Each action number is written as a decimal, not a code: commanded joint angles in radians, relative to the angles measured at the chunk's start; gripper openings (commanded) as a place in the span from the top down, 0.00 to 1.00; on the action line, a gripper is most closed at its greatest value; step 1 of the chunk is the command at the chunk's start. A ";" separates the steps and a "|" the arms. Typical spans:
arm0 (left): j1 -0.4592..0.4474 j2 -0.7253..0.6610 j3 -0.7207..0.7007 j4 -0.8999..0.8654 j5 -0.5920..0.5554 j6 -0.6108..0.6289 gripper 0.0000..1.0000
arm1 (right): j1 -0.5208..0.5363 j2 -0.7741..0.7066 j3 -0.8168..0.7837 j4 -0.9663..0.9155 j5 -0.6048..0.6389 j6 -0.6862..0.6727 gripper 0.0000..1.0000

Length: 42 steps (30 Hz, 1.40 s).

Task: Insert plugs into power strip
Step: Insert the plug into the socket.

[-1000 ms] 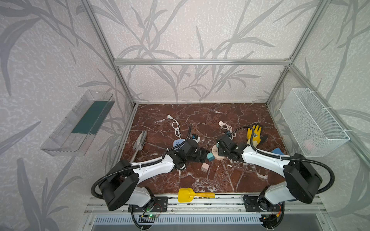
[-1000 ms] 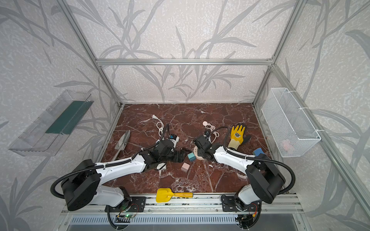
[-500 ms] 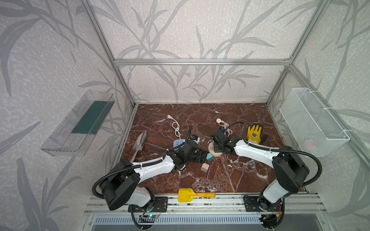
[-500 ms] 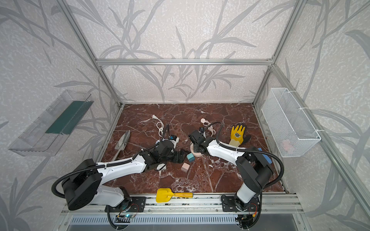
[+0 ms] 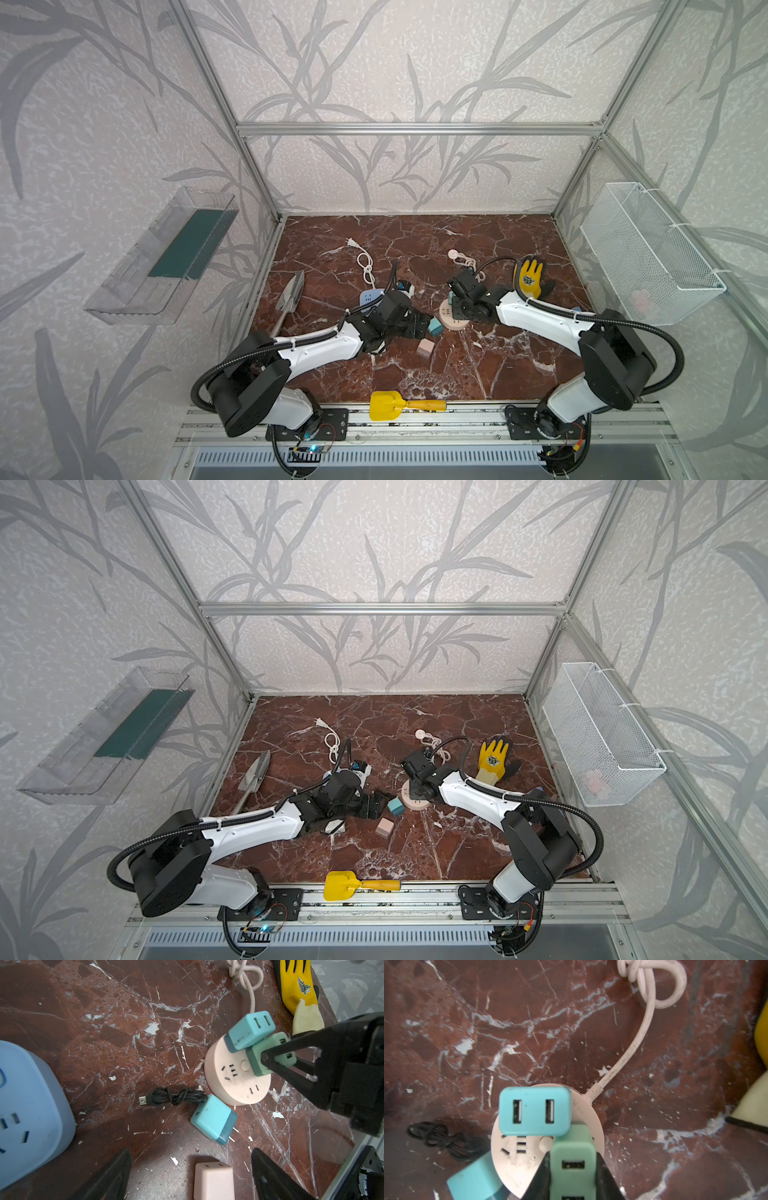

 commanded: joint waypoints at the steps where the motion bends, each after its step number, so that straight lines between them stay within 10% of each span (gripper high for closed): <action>1: 0.004 -0.006 0.015 -0.005 -0.015 0.012 0.09 | -0.028 0.025 -0.073 -0.293 -0.035 -0.029 1.00; 10: 0.004 -0.023 0.026 -0.040 -0.020 0.025 0.08 | -0.040 0.010 -0.037 -0.321 -0.041 -0.034 1.00; 27: 0.004 -0.024 0.060 -0.082 -0.005 0.048 0.08 | -0.062 -0.108 0.034 -0.286 -0.052 -0.034 0.32; 42: -0.010 -0.094 0.028 -0.220 -0.017 0.050 0.21 | -0.065 -0.355 -0.028 -0.275 -0.179 -0.010 0.50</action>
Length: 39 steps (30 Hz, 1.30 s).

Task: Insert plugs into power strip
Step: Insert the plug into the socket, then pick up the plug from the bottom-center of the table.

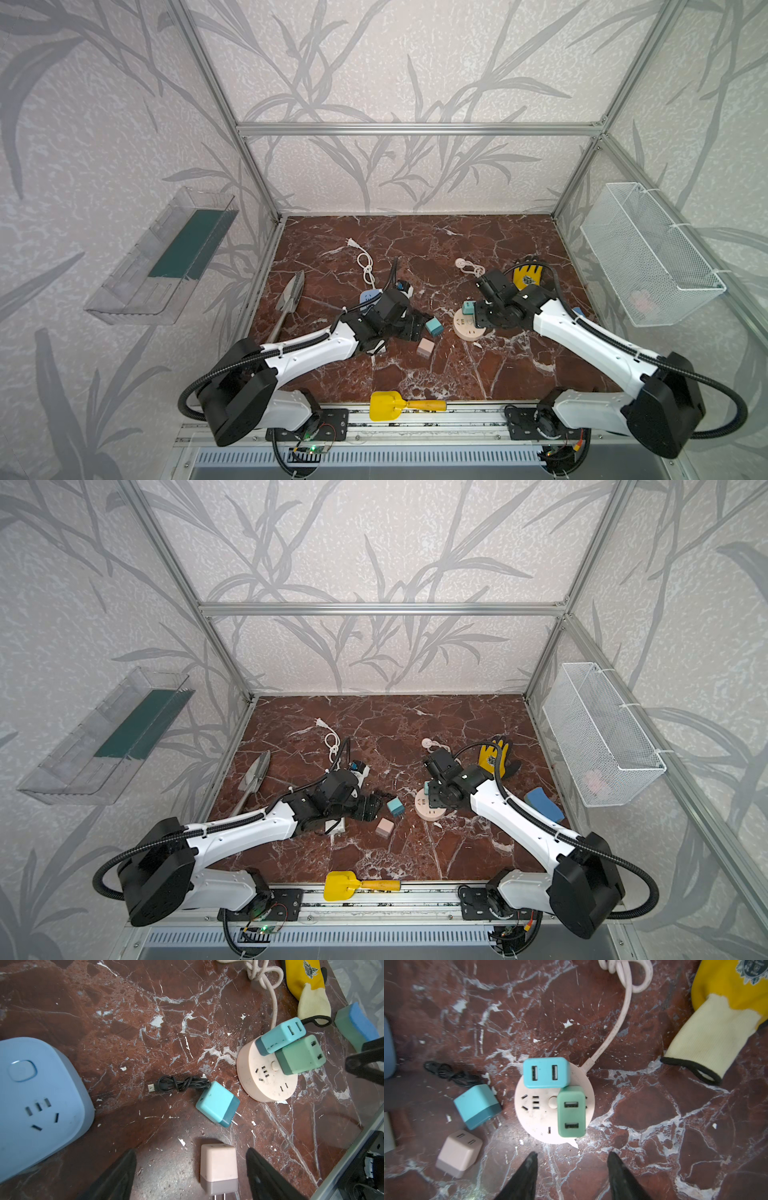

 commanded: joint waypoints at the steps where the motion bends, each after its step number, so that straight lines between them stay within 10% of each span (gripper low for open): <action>1: -0.009 -0.027 -0.007 -0.066 -0.012 -0.007 0.22 | -0.004 -0.056 -0.040 0.013 -0.083 0.025 0.52; 39: -0.187 0.214 0.069 -0.050 -0.019 0.044 0.31 | 0.087 0.029 -0.087 0.136 -0.190 0.089 0.64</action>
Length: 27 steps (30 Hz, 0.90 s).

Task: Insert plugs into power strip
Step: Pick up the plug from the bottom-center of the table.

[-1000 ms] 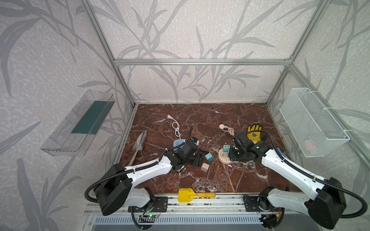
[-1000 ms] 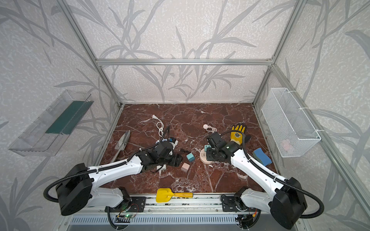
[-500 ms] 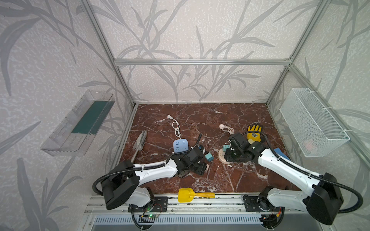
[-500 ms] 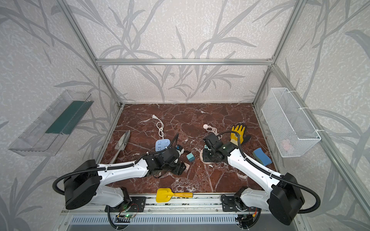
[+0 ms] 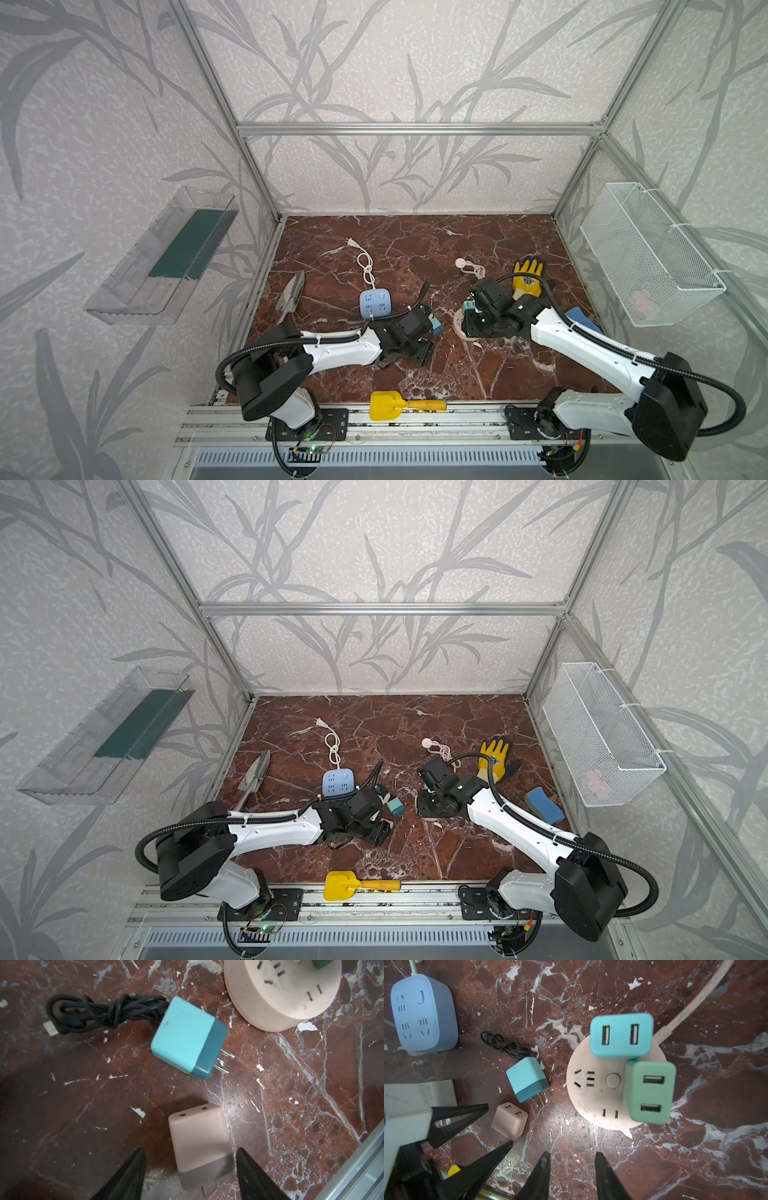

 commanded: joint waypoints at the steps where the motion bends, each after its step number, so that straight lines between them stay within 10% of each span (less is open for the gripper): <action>1: -0.010 0.018 0.039 -0.009 -0.023 0.009 0.31 | 0.006 0.008 -0.015 0.014 -0.008 0.008 0.64; 27: -0.038 0.090 0.088 -0.038 -0.024 0.021 0.44 | 0.006 0.023 -0.038 0.049 -0.016 0.011 0.65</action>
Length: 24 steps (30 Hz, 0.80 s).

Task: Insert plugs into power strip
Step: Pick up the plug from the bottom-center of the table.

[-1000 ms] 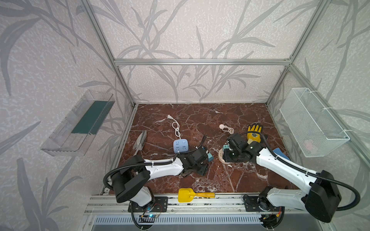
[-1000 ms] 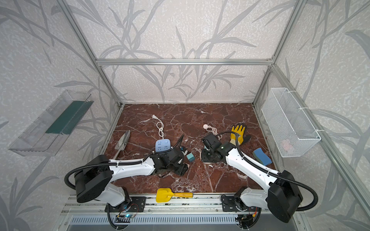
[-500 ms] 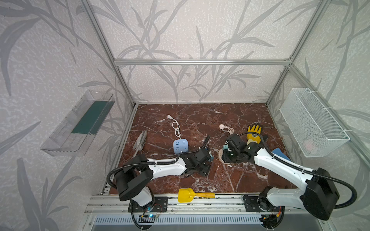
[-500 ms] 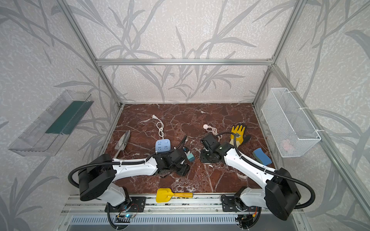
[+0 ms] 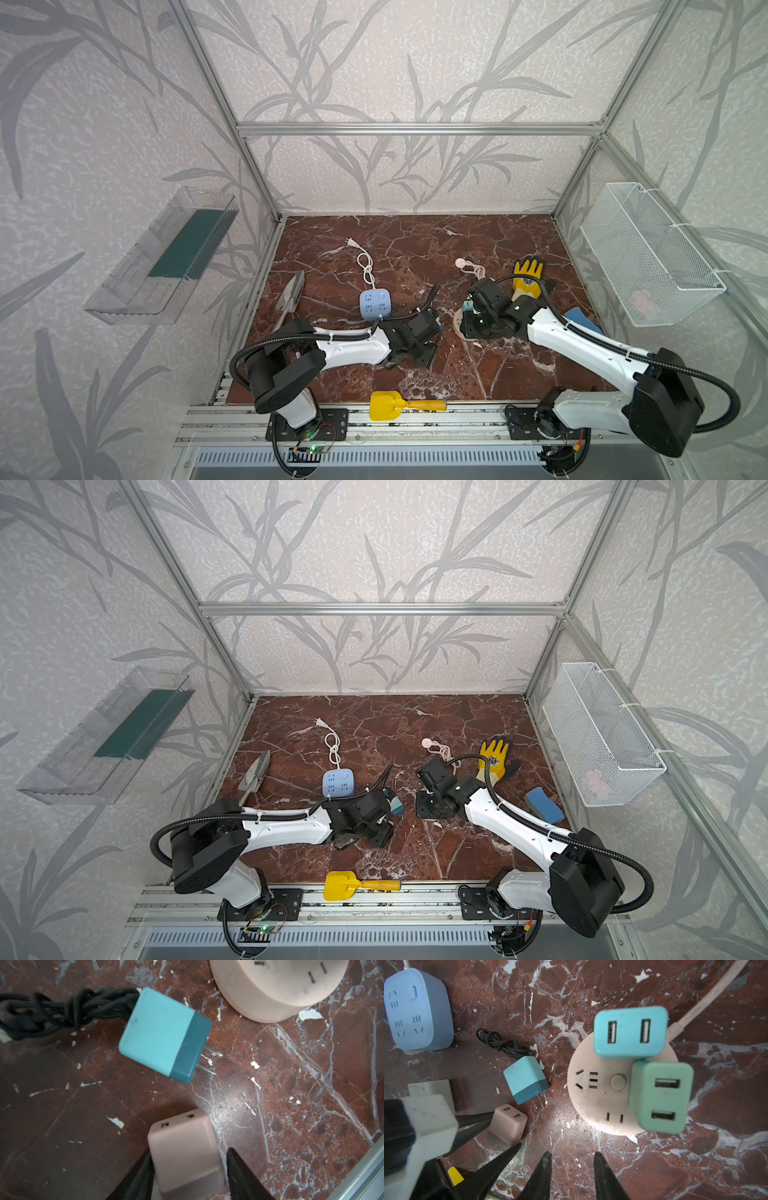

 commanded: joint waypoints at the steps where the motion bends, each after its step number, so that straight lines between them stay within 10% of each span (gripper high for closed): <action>1: -0.005 0.016 0.030 -0.017 -0.013 0.004 0.45 | 0.006 0.005 -0.013 0.010 -0.001 0.009 0.65; 20: -0.007 0.020 0.026 -0.010 -0.005 0.007 0.56 | 0.007 0.034 -0.001 0.033 -0.030 0.009 0.66; 22: -0.007 0.011 0.026 -0.014 -0.015 0.011 0.68 | 0.006 0.031 -0.001 0.034 -0.039 0.009 0.67; 24: -0.007 0.000 0.024 -0.018 -0.035 0.013 1.00 | 0.007 0.027 -0.005 0.045 -0.055 0.011 0.67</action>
